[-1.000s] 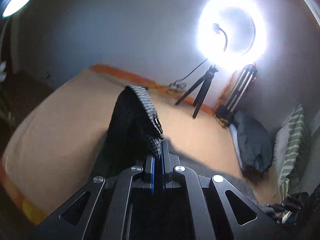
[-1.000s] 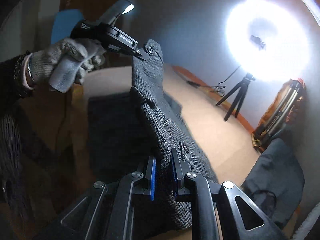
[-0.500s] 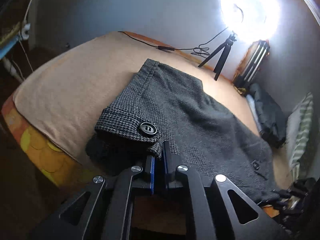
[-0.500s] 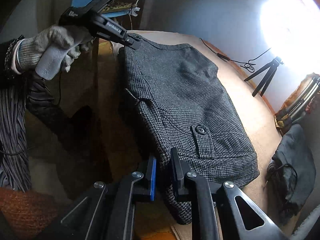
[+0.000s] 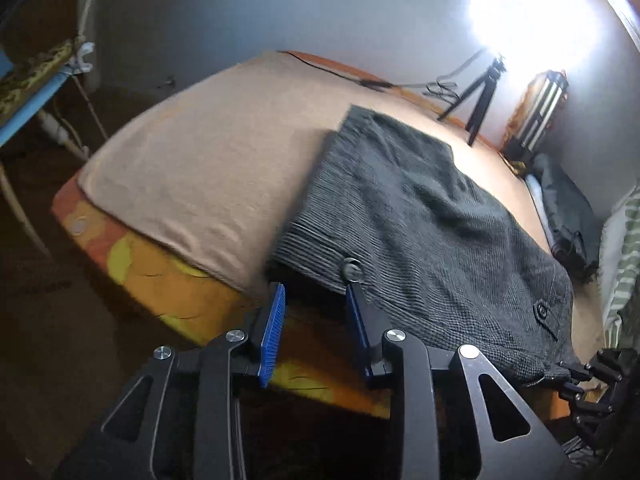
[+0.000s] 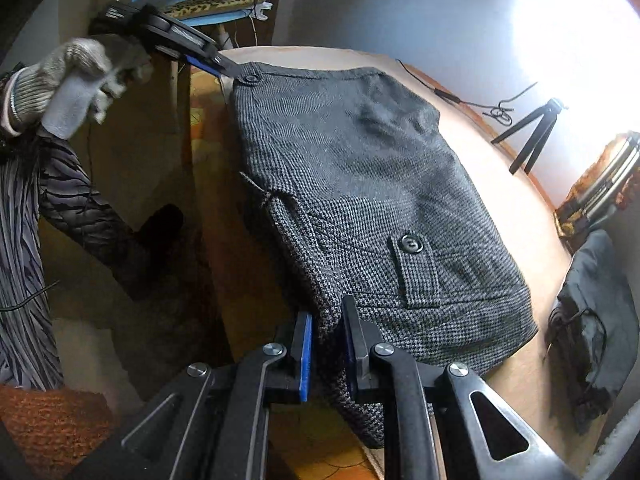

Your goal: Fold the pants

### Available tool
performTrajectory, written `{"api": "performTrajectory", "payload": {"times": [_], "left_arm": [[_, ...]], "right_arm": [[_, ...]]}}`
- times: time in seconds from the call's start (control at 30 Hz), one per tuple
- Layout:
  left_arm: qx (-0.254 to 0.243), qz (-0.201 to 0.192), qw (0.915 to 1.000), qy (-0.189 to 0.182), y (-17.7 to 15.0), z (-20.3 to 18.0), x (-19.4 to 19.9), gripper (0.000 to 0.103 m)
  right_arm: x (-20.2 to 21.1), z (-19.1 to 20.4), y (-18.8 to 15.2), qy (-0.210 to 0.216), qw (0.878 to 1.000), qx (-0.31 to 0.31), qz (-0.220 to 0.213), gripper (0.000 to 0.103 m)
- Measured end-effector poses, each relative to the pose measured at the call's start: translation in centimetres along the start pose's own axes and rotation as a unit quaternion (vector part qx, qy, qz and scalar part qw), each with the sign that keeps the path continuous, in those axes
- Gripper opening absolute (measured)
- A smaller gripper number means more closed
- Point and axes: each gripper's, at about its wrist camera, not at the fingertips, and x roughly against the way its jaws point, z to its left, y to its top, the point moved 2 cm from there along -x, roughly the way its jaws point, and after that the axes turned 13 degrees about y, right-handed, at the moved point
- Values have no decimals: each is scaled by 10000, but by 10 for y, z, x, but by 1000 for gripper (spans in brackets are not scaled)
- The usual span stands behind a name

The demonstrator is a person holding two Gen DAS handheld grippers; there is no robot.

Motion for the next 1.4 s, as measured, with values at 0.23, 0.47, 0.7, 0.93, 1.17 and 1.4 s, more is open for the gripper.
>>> {"api": "performTrajectory", "payload": {"times": [0.23, 0.47, 0.7, 0.93, 1.17, 1.4], "left_arm": [[-64, -381, 9992, -71, 7, 1, 28, 30], [-409, -478, 9976, -279, 14, -26, 31, 30], [-735, -445, 9952, -467, 14, -56, 23, 30], [-1241, -390, 9891, -695, 6, -93, 20, 30], [-2067, -315, 9720, -1074, -17, -143, 21, 30], [-2411, -416, 9623, -1189, -1, -179, 16, 30]], "right_arm": [[3, -2, -1, 27, 9994, -317, -148, 13], [13, -1, -6, 165, 9978, -593, -261, 22], [41, -17, -24, 305, 9898, -1263, -592, 31], [73, -57, -47, 389, 9622, -2356, -1310, 62], [66, -132, -62, 190, 9085, -3797, -1734, 69], [21, -183, -73, 242, 8708, -4604, -1709, 69]]}}
